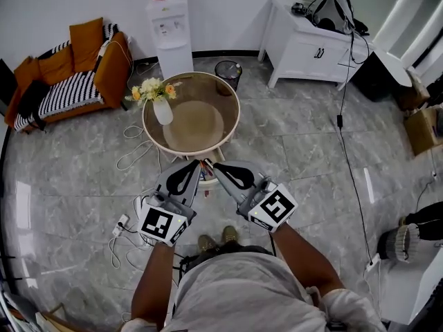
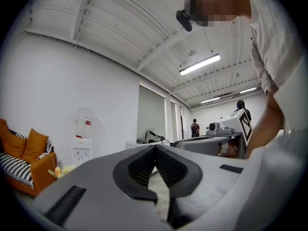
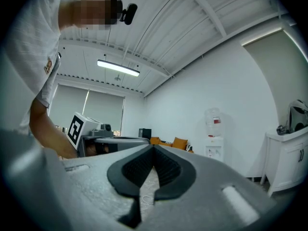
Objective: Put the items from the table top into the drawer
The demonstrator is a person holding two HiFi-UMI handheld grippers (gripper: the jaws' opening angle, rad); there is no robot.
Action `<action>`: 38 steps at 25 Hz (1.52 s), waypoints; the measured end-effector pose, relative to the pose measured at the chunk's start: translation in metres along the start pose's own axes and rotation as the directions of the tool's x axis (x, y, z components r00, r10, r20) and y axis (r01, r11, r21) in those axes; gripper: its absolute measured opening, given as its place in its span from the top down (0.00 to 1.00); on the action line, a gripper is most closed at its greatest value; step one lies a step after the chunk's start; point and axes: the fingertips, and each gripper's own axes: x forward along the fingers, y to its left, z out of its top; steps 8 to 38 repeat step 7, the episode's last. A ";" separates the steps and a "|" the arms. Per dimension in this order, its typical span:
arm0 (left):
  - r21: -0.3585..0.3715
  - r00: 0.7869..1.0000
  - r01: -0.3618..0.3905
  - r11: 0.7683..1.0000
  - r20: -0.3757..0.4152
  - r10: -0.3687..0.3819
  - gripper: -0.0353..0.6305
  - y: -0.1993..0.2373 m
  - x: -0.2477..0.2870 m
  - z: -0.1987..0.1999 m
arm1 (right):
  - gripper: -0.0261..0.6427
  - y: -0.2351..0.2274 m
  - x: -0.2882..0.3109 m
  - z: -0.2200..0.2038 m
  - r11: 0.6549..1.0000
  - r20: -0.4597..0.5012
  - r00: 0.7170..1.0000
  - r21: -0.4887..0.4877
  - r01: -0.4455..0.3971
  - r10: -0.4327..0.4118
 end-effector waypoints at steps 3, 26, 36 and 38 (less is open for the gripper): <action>-0.005 1.000 -0.001 1.000 0.007 0.001 0.95 0.002 0.000 0.001 | 0.96 -0.001 -0.001 0.001 1.000 -0.001 1.000 -0.004 0.008 -0.008; -0.010 1.000 -0.005 1.000 0.012 0.005 0.95 0.007 0.000 0.000 | 0.96 -0.005 0.000 -0.001 1.000 -0.003 1.000 -0.004 0.024 -0.024; -0.010 1.000 -0.005 1.000 0.012 0.005 0.95 0.007 0.000 0.000 | 0.96 -0.005 0.000 -0.001 1.000 -0.003 1.000 -0.004 0.024 -0.024; -0.010 1.000 -0.005 1.000 0.012 0.005 0.95 0.007 0.000 0.000 | 0.96 -0.005 0.000 -0.001 1.000 -0.003 1.000 -0.004 0.024 -0.024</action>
